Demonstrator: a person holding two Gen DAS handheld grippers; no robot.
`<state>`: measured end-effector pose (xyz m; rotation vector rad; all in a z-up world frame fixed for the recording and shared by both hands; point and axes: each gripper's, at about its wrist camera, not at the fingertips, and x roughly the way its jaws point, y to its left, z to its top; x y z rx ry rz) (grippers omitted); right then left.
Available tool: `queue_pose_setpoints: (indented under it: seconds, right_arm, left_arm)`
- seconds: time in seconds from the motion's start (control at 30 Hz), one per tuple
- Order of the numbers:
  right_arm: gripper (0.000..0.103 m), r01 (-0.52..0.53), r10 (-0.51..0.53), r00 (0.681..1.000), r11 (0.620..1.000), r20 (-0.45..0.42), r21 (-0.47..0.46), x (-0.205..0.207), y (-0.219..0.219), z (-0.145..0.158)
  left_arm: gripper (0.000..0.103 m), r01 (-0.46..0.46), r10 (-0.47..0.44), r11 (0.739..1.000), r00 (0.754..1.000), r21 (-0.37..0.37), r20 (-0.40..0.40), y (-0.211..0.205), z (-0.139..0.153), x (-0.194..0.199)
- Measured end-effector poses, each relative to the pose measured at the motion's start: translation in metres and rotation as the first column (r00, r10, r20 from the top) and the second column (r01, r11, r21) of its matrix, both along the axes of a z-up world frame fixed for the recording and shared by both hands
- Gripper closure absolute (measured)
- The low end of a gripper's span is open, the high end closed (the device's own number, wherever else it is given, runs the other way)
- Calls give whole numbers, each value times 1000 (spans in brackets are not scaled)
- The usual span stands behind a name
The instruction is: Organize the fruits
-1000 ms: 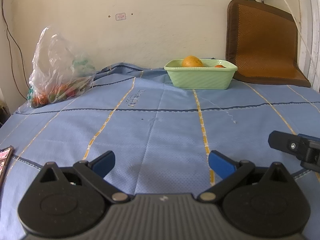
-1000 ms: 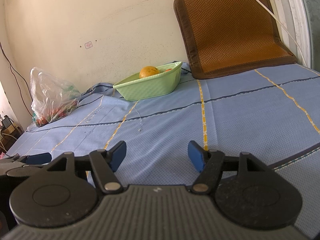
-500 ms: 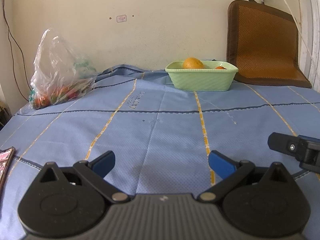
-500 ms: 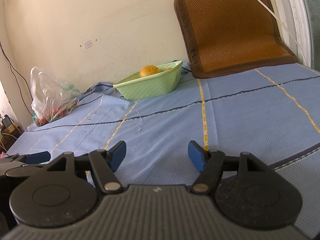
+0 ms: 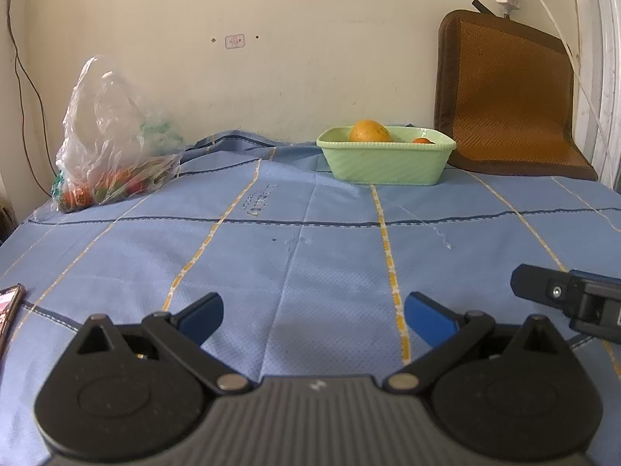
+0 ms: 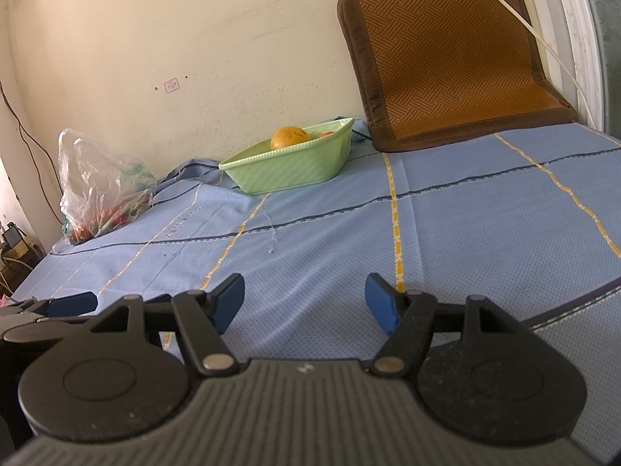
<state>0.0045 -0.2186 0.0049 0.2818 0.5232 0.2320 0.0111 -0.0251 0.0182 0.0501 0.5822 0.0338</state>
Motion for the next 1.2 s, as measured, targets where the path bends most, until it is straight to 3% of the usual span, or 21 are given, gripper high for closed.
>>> queue_pose_setpoints:
  seconds: [1.2]
  right_arm:
    - [32, -2, 2, 1000, 1000, 0, -1, 0, -1, 0]
  left_arm:
    - [0, 23, -23, 1000, 1000, -19, 2, -1, 1, 1]
